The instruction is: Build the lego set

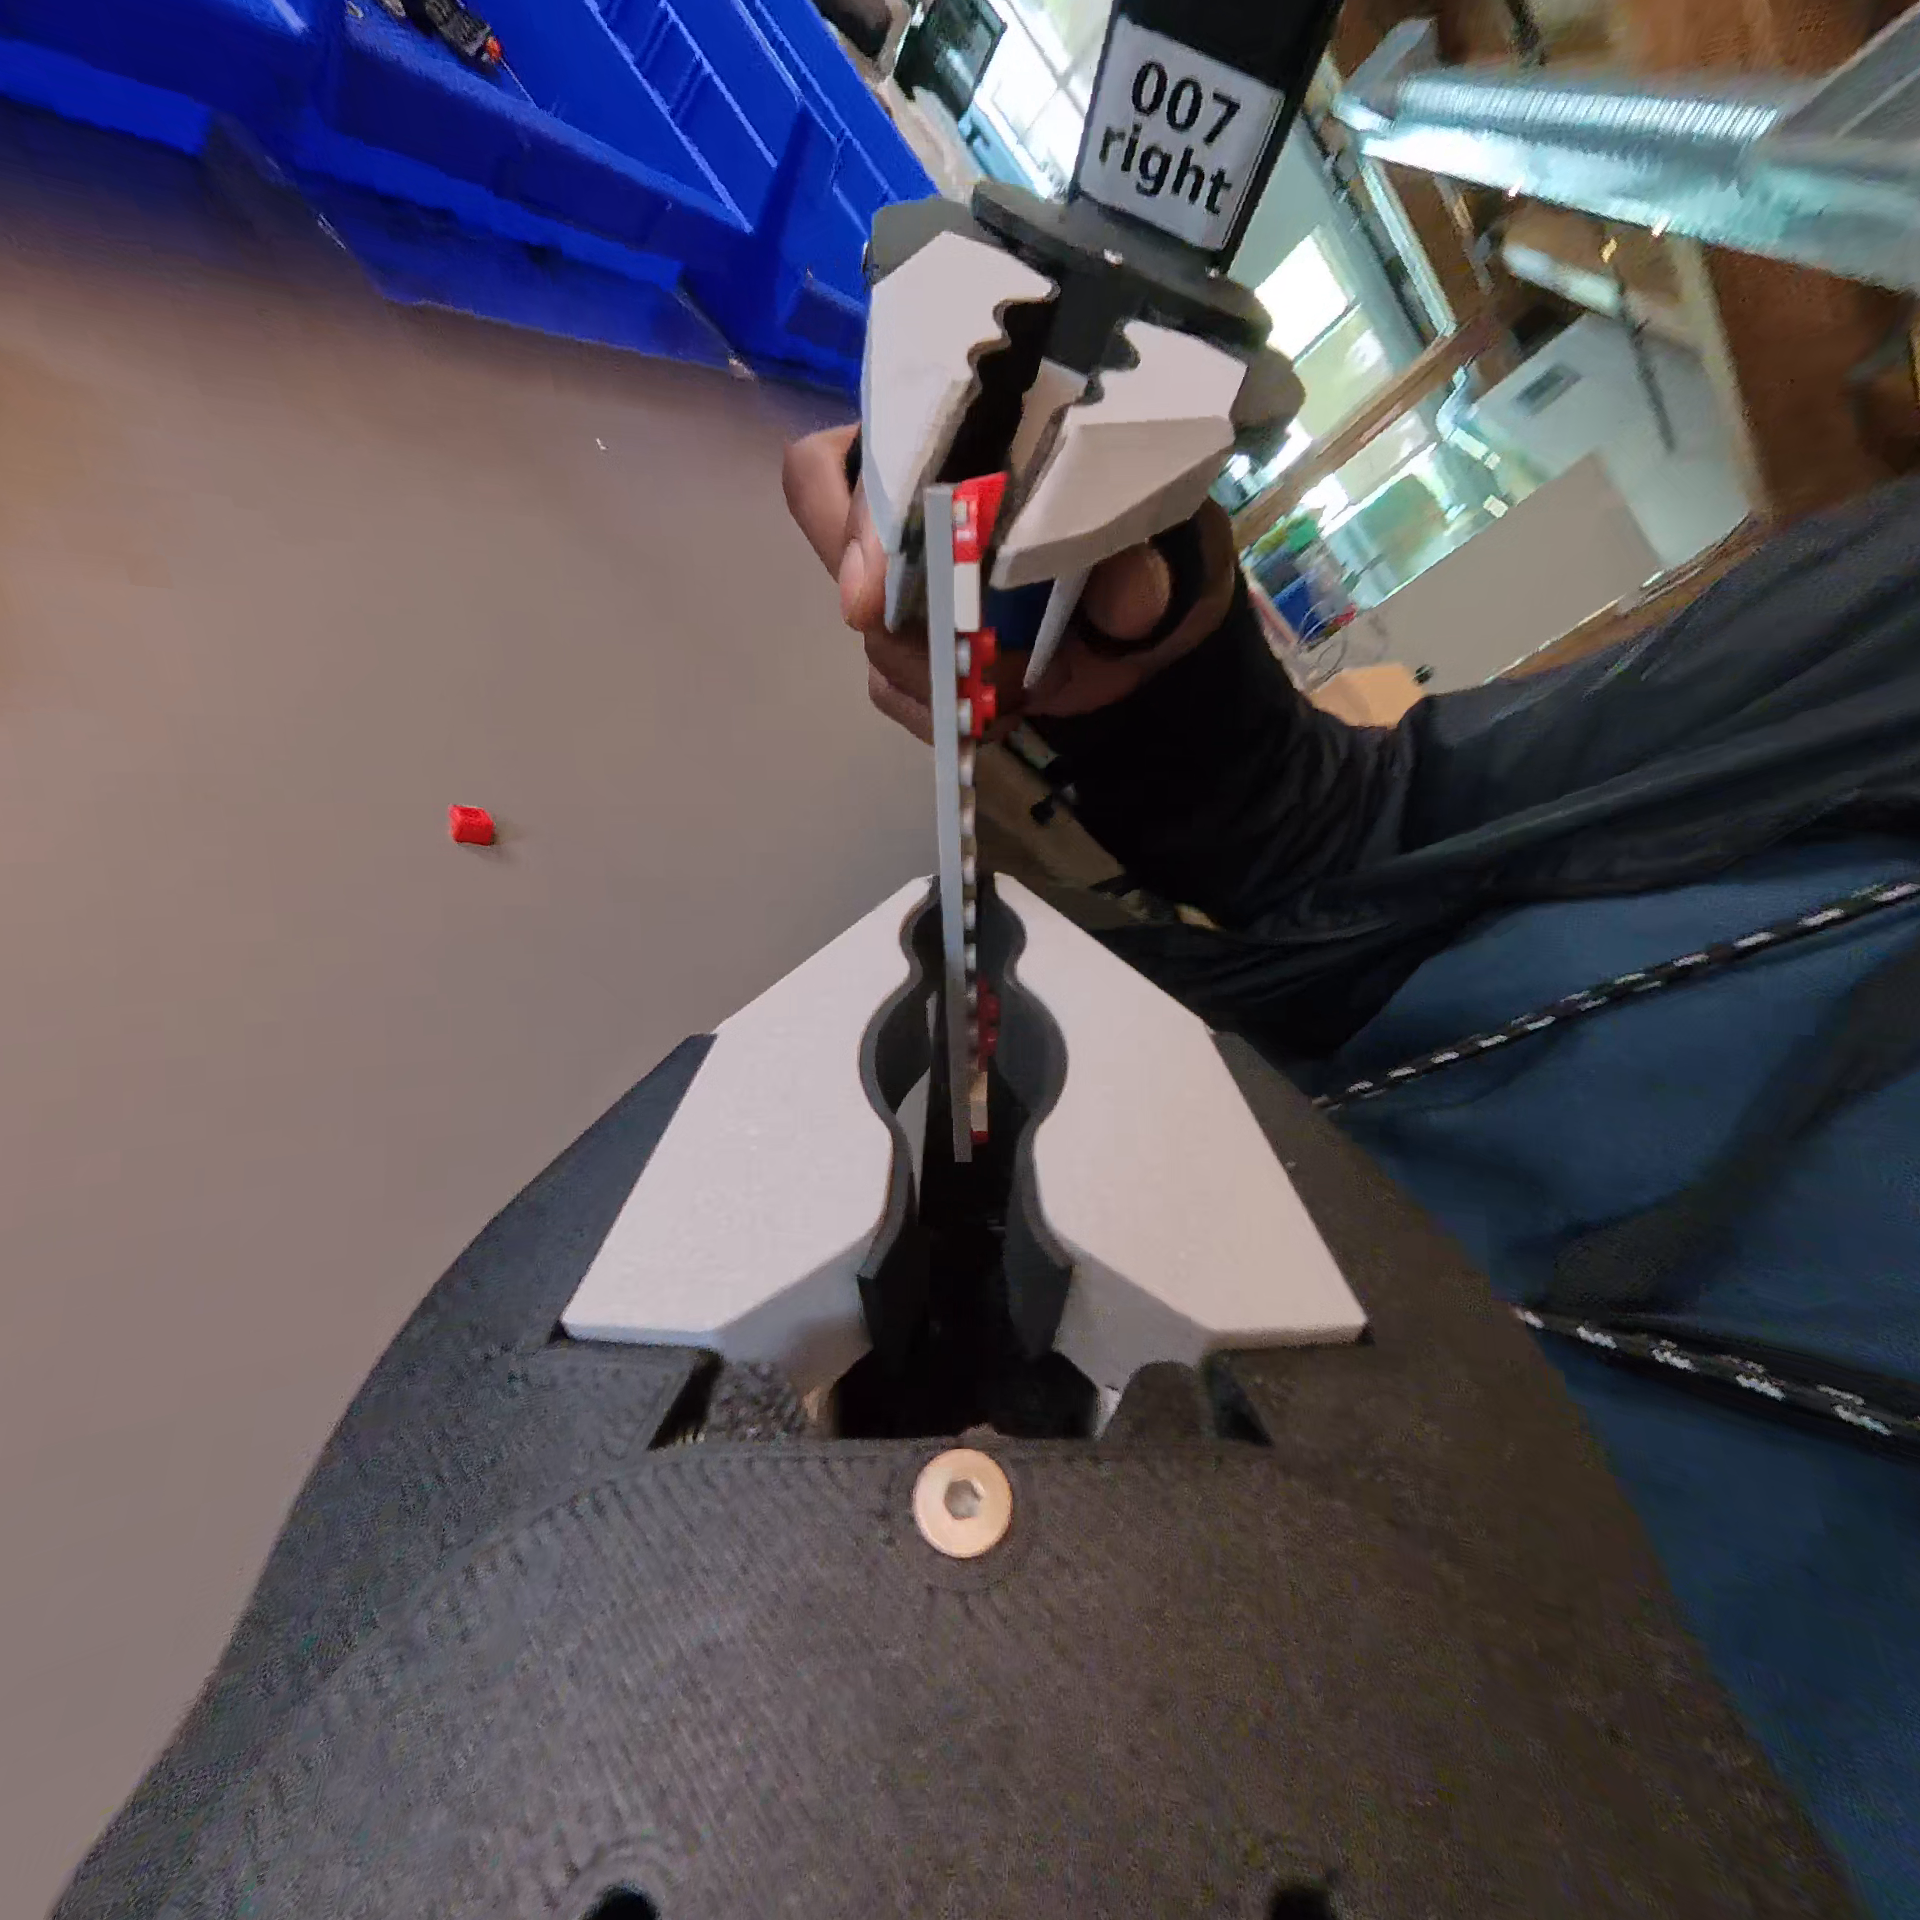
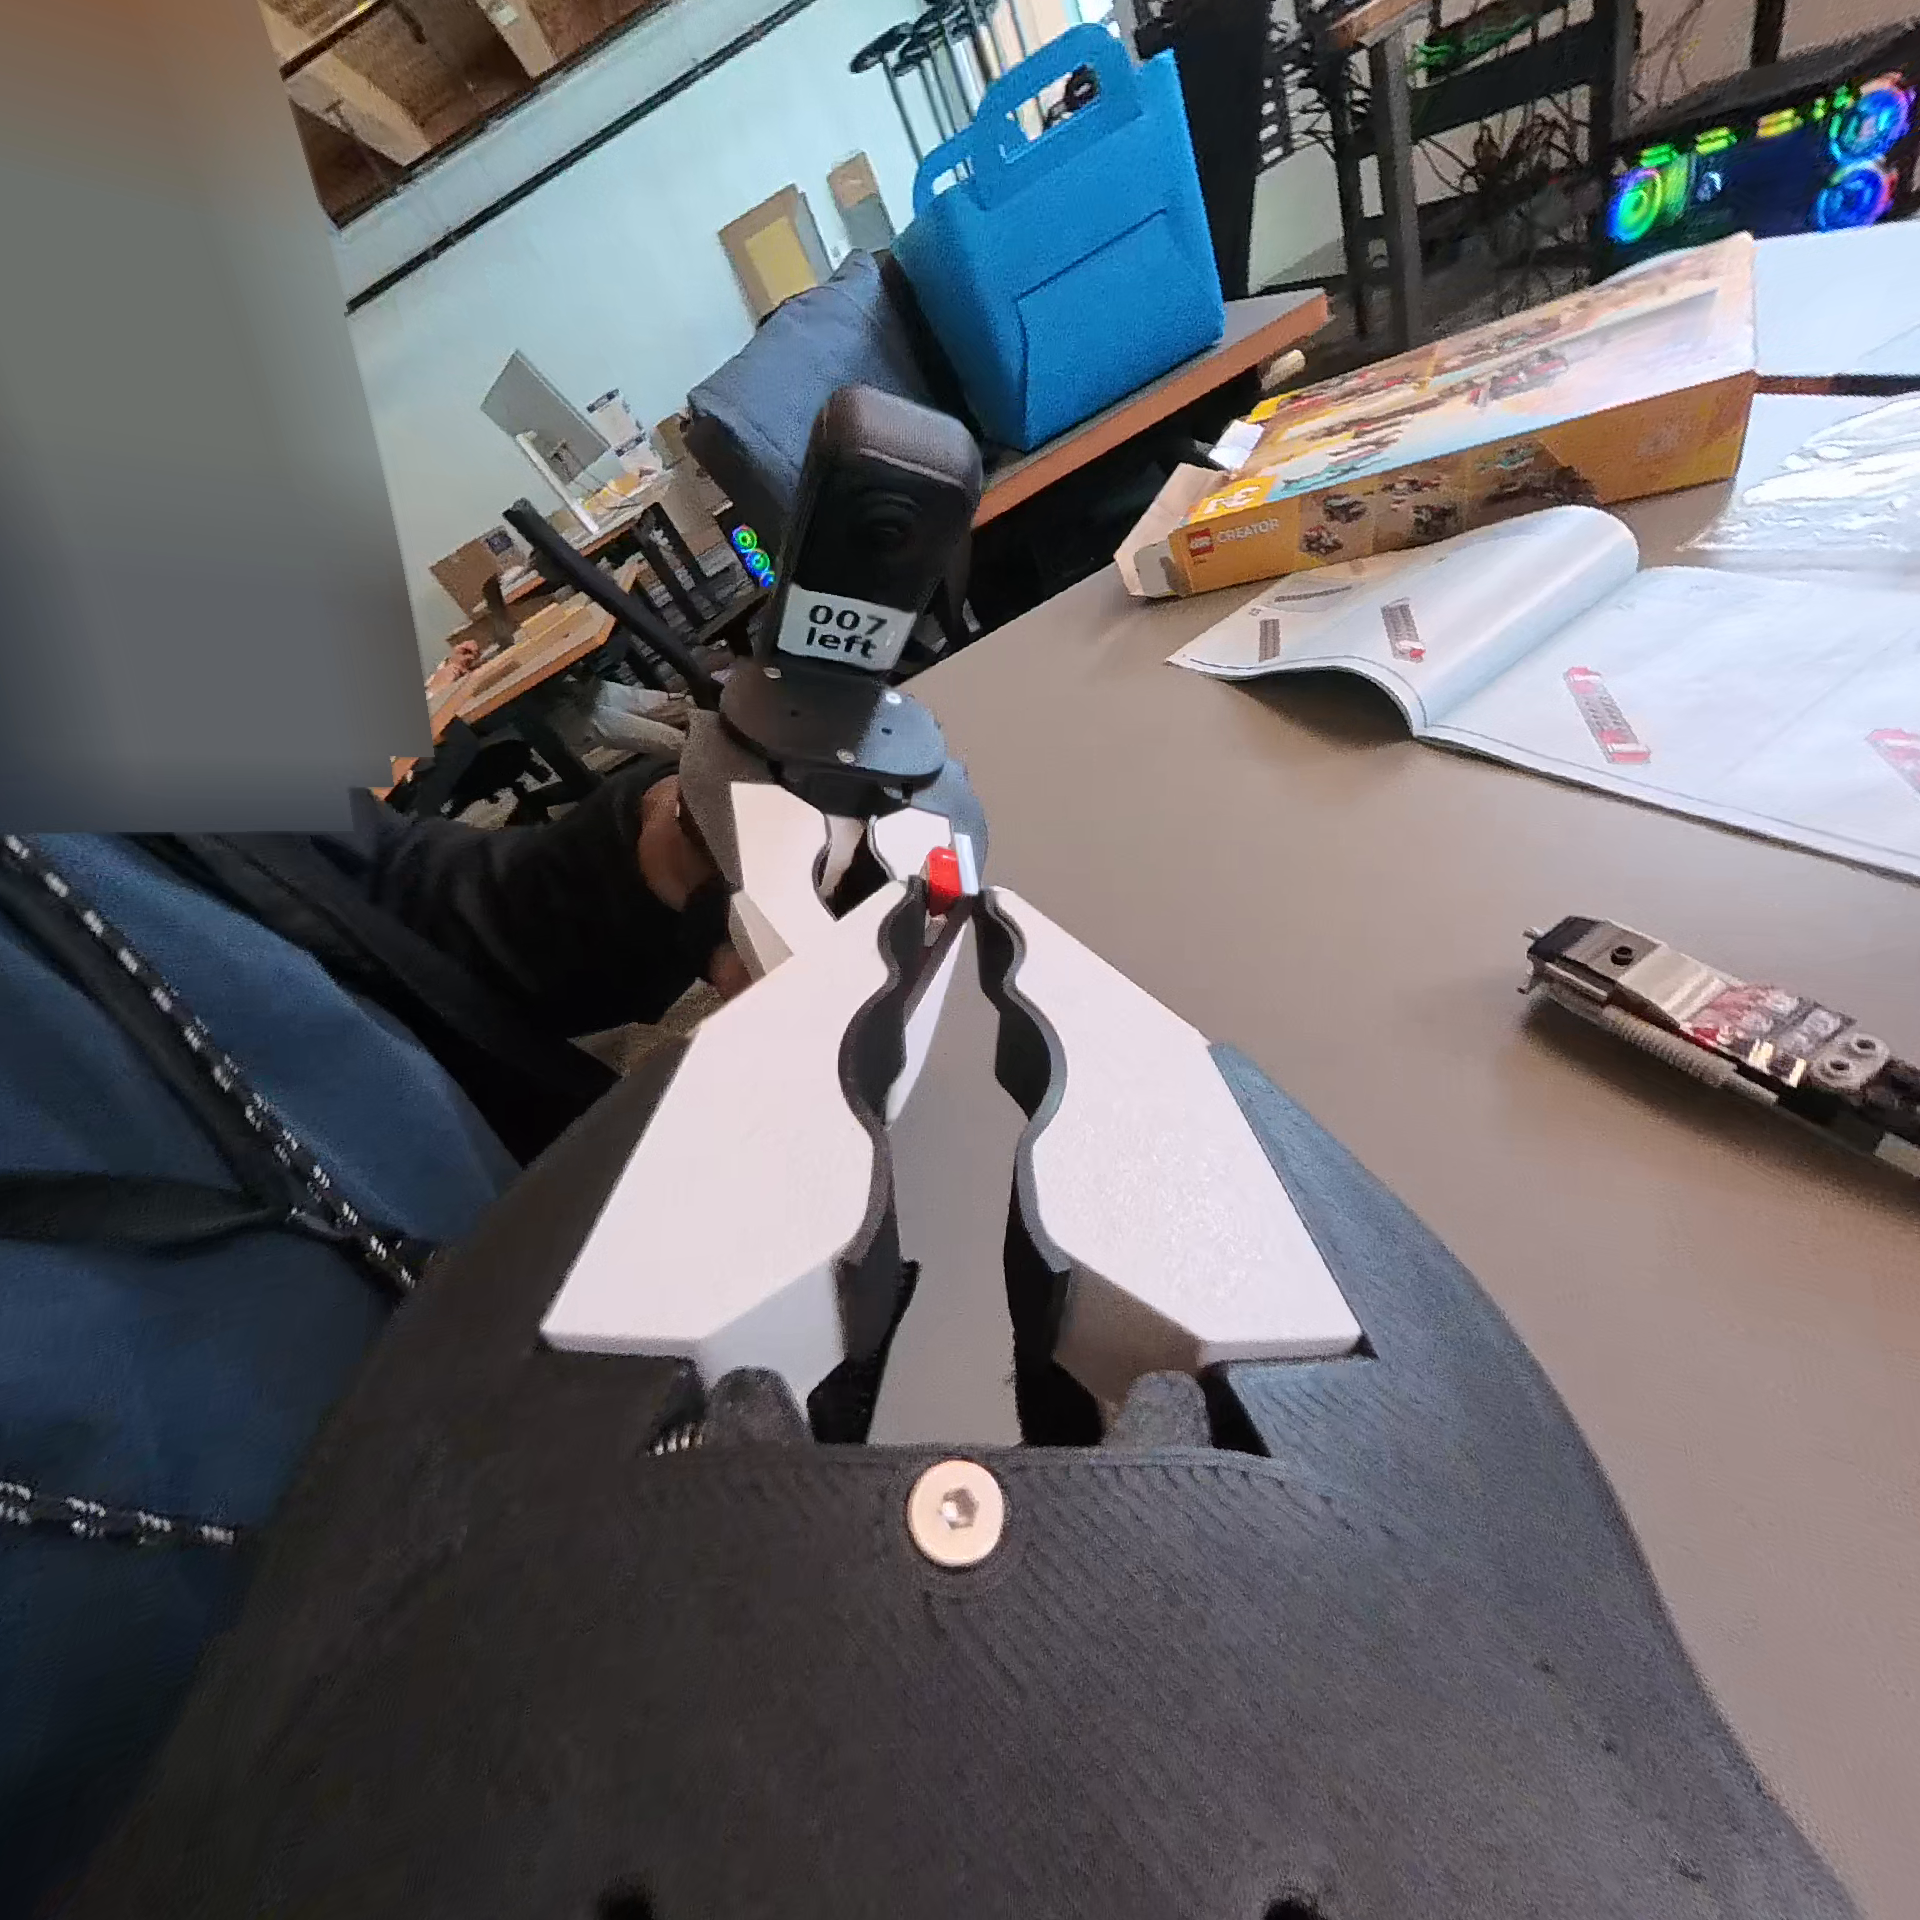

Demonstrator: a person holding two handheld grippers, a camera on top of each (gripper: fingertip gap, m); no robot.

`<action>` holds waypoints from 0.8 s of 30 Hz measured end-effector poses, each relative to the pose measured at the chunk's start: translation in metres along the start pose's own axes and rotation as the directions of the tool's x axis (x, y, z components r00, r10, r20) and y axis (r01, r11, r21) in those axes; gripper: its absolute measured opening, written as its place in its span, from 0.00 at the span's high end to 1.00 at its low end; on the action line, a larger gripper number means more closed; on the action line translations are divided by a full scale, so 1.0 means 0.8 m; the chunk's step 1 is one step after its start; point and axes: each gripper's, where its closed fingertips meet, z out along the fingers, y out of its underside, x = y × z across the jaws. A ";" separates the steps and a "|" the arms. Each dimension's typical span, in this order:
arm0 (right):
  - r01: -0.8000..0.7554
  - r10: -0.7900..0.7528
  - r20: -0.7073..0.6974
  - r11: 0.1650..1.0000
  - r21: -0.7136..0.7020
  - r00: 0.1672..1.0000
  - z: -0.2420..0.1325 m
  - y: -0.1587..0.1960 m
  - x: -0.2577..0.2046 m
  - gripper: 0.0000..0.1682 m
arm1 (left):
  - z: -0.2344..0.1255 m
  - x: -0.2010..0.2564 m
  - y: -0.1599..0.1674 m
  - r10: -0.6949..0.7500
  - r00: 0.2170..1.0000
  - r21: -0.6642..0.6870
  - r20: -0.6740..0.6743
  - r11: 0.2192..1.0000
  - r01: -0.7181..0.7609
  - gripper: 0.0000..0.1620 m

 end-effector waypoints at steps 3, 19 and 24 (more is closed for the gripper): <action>-0.046 0.046 -0.013 0.999 -0.003 0.999 0.001 0.004 0.009 0.94 | 0.003 0.001 -0.002 -0.079 0.995 0.045 -0.056 0.996 0.082 0.98; -0.100 0.120 0.161 0.987 -0.122 0.980 -0.001 0.008 0.005 0.86 | 0.001 -0.011 0.016 -0.039 0.999 -0.075 0.015 0.996 0.040 0.98; -0.118 0.163 0.262 0.977 -0.180 0.951 -0.009 0.009 0.002 0.86 | -0.007 -0.017 0.021 0.053 0.997 -0.137 0.061 0.990 -0.044 0.98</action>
